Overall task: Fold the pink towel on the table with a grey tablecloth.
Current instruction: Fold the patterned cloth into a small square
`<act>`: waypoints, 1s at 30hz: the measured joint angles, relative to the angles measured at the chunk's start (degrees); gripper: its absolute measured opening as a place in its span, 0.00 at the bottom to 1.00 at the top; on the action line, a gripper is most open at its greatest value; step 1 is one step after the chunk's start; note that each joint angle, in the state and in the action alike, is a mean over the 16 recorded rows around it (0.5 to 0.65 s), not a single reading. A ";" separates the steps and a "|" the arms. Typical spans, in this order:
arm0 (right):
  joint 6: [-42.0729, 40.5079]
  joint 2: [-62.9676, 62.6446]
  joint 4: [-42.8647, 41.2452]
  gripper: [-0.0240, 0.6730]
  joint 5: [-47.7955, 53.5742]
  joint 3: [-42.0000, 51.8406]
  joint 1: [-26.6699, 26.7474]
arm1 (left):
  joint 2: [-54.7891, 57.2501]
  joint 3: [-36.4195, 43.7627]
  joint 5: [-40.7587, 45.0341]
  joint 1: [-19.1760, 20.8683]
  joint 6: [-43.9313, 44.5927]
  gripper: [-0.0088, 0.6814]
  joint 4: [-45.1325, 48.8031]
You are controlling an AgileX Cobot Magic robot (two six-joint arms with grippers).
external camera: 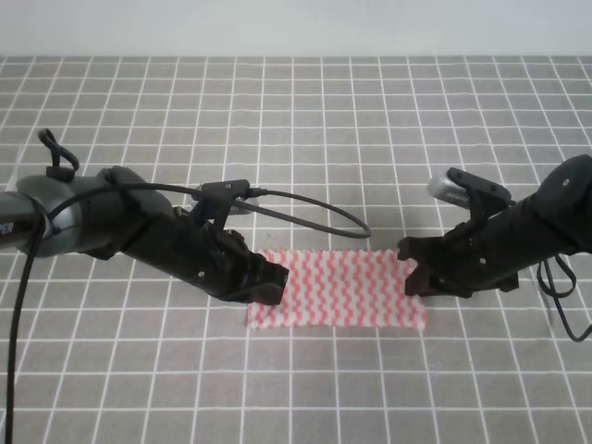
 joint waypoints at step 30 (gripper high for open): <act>-3.90 -0.53 9.57 0.01 -0.05 -6.81 8.30 | -1.99 0.13 -0.01 0.01 0.23 0.01 0.45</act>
